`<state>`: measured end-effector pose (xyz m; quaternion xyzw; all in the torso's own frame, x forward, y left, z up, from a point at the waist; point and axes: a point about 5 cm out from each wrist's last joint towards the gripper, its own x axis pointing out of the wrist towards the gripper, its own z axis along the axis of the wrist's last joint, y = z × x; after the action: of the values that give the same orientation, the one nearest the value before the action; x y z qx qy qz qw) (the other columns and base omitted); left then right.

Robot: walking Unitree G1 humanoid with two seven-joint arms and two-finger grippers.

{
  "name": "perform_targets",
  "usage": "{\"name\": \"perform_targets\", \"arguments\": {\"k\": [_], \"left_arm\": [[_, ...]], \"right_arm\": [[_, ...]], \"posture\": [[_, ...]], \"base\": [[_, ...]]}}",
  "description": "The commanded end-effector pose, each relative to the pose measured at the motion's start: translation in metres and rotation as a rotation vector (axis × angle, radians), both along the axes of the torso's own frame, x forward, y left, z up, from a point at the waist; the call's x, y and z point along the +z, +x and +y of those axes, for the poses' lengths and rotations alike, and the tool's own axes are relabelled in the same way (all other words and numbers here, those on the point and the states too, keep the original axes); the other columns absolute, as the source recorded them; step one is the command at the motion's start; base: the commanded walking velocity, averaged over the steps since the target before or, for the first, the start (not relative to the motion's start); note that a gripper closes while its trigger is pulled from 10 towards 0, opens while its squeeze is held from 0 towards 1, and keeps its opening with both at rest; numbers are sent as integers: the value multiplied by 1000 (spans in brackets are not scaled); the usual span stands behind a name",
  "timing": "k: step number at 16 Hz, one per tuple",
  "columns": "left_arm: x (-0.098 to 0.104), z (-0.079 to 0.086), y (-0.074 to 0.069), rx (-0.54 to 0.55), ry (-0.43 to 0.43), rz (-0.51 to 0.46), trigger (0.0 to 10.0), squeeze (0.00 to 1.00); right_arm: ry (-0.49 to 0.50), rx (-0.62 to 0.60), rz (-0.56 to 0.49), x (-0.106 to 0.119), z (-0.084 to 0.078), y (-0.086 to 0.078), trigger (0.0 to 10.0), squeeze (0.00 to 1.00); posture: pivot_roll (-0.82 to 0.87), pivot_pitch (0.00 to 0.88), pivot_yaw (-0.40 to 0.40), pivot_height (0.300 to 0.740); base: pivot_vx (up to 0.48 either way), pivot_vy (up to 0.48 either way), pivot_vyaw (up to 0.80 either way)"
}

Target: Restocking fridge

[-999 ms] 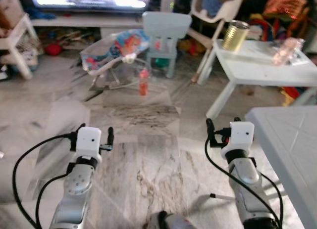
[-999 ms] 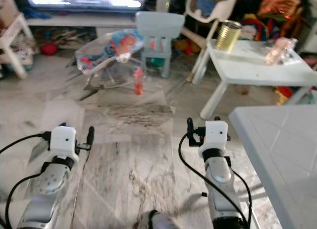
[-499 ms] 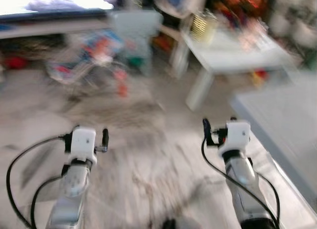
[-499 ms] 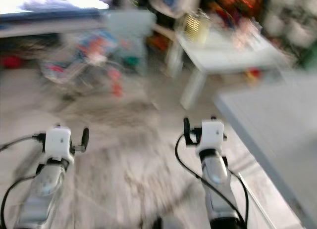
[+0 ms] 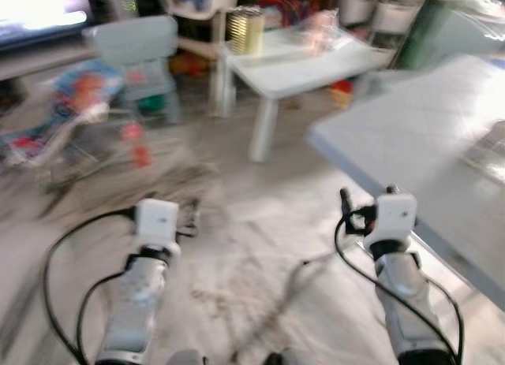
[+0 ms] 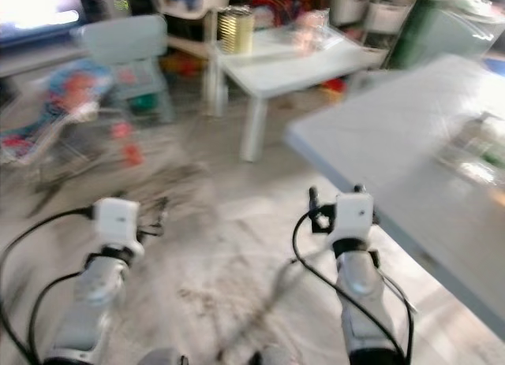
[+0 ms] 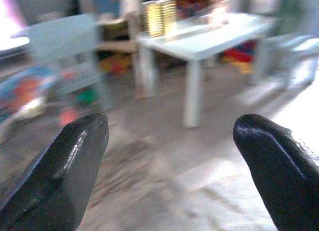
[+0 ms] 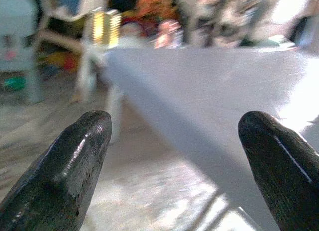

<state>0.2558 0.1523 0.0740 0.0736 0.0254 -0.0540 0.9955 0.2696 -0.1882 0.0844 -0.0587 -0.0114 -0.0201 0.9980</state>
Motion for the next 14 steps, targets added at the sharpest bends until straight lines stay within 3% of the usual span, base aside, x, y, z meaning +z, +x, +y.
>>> {"name": "perform_targets", "arguments": {"k": [1,9,14], "left_arm": [[1,6,-2,-2,-6,0,10000,0],[5,2,1,-26,-28,-15,10000,0],[7,1,4,-40,-32,-27,10000,0]], "right_arm": [[11,2,-23,4,4,1,10000,0],[-6,16,-51,8,7,0,10000,0],[-14,22,-59,9,8,1,10000,0]], "posture": [[58,58,-26,740],[51,61,-22,740],[55,57,-24,740]], "base": [[0,0,-800],[0,0,-800],[98,0,-81]]}}
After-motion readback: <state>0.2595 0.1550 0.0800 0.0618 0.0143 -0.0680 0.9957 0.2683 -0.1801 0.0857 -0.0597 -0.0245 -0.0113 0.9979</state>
